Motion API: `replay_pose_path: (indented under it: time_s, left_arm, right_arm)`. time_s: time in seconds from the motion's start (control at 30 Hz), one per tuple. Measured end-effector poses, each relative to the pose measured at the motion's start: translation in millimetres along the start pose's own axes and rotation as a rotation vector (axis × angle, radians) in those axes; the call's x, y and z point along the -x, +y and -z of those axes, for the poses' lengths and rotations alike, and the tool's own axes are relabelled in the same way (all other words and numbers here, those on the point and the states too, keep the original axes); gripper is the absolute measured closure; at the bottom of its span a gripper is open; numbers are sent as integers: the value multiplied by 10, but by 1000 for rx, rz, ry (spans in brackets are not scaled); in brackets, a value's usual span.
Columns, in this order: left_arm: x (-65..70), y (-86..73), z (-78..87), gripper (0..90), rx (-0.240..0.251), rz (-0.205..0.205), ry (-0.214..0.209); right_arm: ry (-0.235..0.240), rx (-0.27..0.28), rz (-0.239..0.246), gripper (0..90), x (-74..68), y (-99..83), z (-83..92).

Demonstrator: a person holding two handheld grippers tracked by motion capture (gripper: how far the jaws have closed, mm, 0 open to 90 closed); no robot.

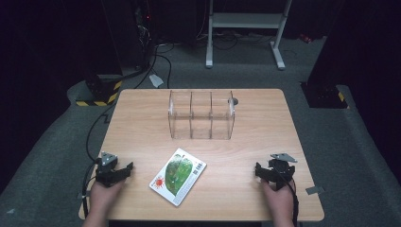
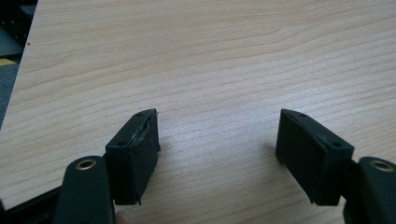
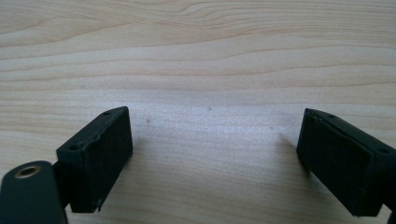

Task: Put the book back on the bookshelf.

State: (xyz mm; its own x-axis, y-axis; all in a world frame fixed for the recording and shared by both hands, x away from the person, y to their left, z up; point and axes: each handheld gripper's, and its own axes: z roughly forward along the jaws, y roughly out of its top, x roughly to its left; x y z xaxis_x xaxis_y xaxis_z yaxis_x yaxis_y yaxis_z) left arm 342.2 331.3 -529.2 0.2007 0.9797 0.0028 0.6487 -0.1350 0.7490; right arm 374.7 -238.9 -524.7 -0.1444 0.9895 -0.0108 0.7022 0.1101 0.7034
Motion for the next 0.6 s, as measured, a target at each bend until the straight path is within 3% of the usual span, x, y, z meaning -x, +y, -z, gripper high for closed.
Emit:
replay_pose_path:
  time_s: [0.6]
  left_arm:
    - [8,-9,8,302,2,5,7]
  right_arm:
    - [1,3,7,112,-12,-14,14]
